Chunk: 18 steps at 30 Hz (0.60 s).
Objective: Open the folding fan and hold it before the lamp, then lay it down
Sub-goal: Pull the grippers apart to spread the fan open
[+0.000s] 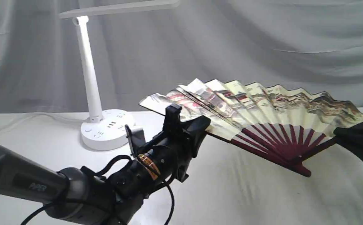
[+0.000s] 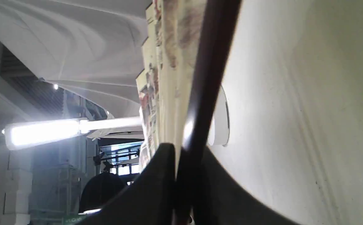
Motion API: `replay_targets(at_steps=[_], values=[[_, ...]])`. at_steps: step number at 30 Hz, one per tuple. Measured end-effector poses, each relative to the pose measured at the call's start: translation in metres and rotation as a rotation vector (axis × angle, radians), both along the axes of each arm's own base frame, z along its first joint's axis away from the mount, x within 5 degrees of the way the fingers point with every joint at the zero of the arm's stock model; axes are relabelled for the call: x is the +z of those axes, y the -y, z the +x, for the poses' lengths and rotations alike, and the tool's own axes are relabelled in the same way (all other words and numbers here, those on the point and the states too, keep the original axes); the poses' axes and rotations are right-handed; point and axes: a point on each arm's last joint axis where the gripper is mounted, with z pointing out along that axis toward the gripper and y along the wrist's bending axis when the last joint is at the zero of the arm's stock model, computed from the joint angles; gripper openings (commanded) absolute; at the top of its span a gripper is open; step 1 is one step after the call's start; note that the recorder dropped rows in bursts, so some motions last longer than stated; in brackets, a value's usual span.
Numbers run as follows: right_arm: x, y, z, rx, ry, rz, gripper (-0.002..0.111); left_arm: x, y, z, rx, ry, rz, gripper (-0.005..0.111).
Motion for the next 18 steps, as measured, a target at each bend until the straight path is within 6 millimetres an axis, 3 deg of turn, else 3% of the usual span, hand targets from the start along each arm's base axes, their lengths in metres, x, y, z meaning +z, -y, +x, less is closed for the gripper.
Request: replay_targets(at_steps=[10,18], values=[[0.019,0.004,-0.019,-0.068,0.060,-0.041,0.000,0.003,0.000,0.000,0.061,-0.005,-0.041,0.000],[0.015,0.007,-0.037,-0.123,0.036,-0.020,0.000,0.016,0.004,-0.003,0.088,0.010,0.009,0.000]])
